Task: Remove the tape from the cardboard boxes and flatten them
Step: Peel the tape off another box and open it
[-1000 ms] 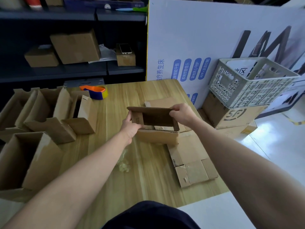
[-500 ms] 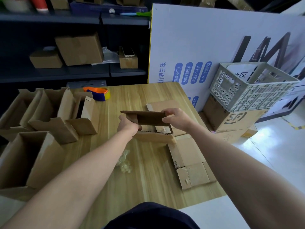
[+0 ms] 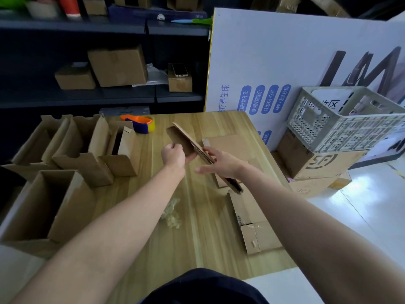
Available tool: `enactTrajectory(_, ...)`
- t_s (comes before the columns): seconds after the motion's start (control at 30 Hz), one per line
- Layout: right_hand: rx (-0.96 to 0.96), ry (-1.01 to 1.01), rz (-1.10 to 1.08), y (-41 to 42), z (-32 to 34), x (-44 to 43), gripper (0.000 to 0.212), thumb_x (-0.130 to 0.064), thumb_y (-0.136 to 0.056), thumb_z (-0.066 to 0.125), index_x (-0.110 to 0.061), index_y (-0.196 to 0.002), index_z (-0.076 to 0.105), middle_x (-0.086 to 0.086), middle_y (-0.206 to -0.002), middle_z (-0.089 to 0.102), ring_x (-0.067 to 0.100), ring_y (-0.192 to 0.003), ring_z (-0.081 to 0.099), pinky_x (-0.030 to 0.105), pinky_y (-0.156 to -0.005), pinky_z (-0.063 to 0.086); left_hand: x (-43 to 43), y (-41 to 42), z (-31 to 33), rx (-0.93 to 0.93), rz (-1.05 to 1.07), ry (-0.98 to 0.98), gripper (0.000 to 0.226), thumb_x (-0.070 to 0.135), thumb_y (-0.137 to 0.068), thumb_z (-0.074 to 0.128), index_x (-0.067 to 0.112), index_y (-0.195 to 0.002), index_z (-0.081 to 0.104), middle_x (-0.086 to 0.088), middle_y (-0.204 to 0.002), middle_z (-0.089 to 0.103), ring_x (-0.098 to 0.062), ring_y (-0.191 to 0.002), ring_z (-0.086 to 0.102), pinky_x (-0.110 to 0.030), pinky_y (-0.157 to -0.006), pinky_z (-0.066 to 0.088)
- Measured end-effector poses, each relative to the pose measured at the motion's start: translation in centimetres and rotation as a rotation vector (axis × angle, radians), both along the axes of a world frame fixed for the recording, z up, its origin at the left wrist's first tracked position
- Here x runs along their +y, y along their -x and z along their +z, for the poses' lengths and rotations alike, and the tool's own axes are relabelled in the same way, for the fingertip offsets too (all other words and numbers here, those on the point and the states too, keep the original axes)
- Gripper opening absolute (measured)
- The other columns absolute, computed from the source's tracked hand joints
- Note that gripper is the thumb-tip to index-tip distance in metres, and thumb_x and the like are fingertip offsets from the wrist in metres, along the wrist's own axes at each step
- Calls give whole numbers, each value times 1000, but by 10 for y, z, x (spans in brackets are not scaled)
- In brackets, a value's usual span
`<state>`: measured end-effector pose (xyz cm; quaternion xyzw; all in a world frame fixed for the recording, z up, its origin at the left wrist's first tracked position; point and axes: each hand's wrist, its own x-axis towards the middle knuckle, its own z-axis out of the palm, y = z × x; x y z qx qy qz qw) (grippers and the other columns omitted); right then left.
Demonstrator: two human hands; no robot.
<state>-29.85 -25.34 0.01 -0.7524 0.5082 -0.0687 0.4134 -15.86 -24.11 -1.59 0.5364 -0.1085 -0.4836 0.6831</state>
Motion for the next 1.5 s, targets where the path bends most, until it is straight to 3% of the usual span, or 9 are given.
enactTrajectory(0.1,106,228,1,-6,-3,-2,62,-27,-88,62,-16,-142,35,8,-121,58,27,-104,57,30,-83,43,4,0,0,16,-130,53,18,7,-99,43,9,-88,57,-9,-87,62,-25,-78,62,-37,-62,57)
enactTrajectory(0.2,32,297,-229,3,-5,-8,39,-17,-94,51,-7,-132,47,13,-114,59,31,-103,57,29,-79,43,8,-7,-8,-152,-350,35,28,32,-96,53,13,-114,60,-4,-110,65,-20,-94,64,-34,-83,50)
enactTrajectory(0.33,-95,120,-461,25,-10,-16,43,-25,-94,54,-5,-131,48,10,-112,60,25,-95,60,35,-79,51,8,-25,-32,-631,-317,-419,66,38,-87,65,9,-140,38,-12,-142,41,-31,-127,43,-41,-101,40)
enactTrajectory(0.4,-150,70,-523,34,-14,-18,42,-25,-93,54,-5,-131,49,11,-116,61,27,-100,61,40,-87,52,12,-26,-42,-554,-430,-614,87,42,-81,70,10,-146,23,-13,-148,31,-34,-130,40,-47,-102,40)
enactTrajectory(0.57,-259,-61,-649,51,-30,-22,30,-24,-92,56,-10,-119,56,9,-110,65,23,-91,64,40,-85,54,17,-12,-60,-370,-598,-582,46,22,-75,79,10,-115,59,-3,-101,66,-17,-84,60,-31,-63,46)
enactTrajectory(0.7,-154,-85,-662,64,-46,-23,43,-32,-91,58,-6,-124,53,12,-121,60,27,-104,59,38,-90,49,11,-4,-69,-343,-485,-550,55,14,-73,81,1,-118,53,-12,-119,62,-27,-104,60,-40,-89,50)
enactTrajectory(0.93,208,-256,-459,79,-70,-28,58,-32,-89,63,1,-131,43,17,-127,53,31,-115,53,37,-96,45,-1,18,-86,-453,-417,-671,51,13,-78,76,1,-119,49,-15,-125,57,-32,-111,55,-36,-83,43)
enactTrajectory(1.2,89,-67,-531,108,-59,-103,58,-31,-88,64,-7,-135,39,13,-125,53,29,-110,53,33,-80,43,-65,39,-72,-436,-545,-557,88,15,-83,71,13,-150,15,-8,-150,34,-27,-132,41,-42,-108,36)
enactTrajectory(1.5,132,-46,-505,128,-95,-173,58,-28,-88,63,-8,-136,36,14,-120,55,31,-108,54,37,-84,46,-125,69,-103,-635,-504,-571,75,9,-81,72,4,-143,30,-11,-144,42,-27,-129,43,-33,-104,34)
